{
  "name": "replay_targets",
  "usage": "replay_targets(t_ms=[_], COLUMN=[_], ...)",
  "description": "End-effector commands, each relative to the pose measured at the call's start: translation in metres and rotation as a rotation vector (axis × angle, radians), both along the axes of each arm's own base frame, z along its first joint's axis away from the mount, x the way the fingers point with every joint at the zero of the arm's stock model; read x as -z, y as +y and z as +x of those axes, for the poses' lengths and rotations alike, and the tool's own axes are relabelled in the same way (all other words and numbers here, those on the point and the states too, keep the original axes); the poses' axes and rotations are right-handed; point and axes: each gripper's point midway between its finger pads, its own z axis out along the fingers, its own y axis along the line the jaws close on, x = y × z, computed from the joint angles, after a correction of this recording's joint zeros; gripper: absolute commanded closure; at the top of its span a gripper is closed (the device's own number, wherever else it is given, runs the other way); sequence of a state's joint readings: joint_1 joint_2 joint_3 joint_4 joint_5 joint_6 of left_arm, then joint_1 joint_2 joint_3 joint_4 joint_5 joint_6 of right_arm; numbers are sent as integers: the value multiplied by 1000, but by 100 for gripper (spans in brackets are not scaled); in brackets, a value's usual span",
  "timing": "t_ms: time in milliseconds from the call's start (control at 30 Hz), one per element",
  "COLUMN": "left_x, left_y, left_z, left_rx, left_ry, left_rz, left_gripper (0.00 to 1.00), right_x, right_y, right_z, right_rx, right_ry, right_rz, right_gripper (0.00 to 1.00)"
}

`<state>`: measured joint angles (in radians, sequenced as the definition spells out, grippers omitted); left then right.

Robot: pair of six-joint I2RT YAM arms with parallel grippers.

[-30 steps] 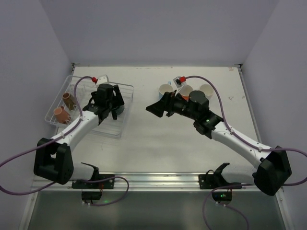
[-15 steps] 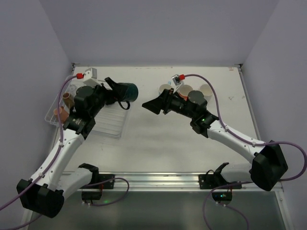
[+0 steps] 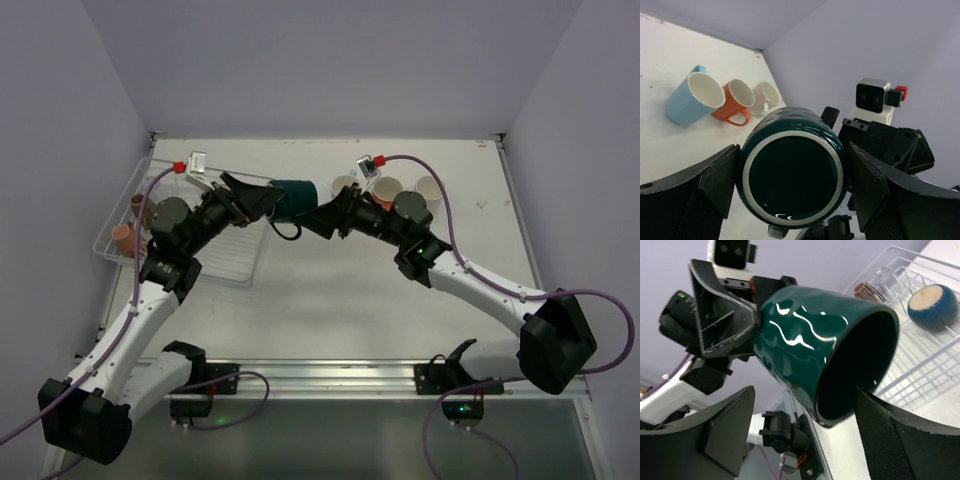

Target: Unload the cups from the dish rack

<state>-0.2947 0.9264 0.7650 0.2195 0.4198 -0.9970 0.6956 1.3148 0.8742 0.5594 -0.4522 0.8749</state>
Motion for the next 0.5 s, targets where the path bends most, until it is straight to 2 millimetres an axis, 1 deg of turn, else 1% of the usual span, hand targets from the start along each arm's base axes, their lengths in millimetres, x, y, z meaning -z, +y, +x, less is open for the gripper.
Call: replay_targets(t_ms=[0,33,100,133,200,233,267,300,333,367,400,433,467], left_x=[-50,-47,-46,-43,-42,-39,-38,-37,-36,-35,-33,-31,-31], left_y=[-13,-15,-18,-19,-19,-20,-20,-21,-21,-21,-20,-20,-19], left_z=[-31,-35,-40,-41,-43,-43,-44,-46,-46,-47,-47,-45,-45], left_rx=[157,186,221,228,232,236,239,248,249,249,242,230,220], left_ry=[-130,-118,-129,-114,-114,-108,-106,-106,-104,-107,-97,-108,-112], left_rz=[-140,-156,-175,-185,-188,-186,-185,-183,-182,-177,-168,-143,-125], left_gripper=[100,100,100,100,100,100,100,99,93,85,74,52,44], right_x=[-36,-44,-46,-53,-55,-62,-63,-63,-67,-69,-68,-67,-64], right_y=[0,1,3,4,5,5,5,6,6,5,6,6,5], right_z=[-20,-23,-27,-33,-35,-40,-41,-42,-46,-47,-47,-47,-45], right_rx=[-82,-98,-134,-160,-187,-211,-224,-235,-255,-260,-262,-261,-247], right_ry=[-139,-167,-170,-201,-188,-205,-208,-210,-218,-221,-216,-209,-201], right_rz=[92,121,146,174,206,234,243,250,270,275,274,272,267], right_gripper=[20,22,25,27,31,34,46,53,58,72,81,87,91])
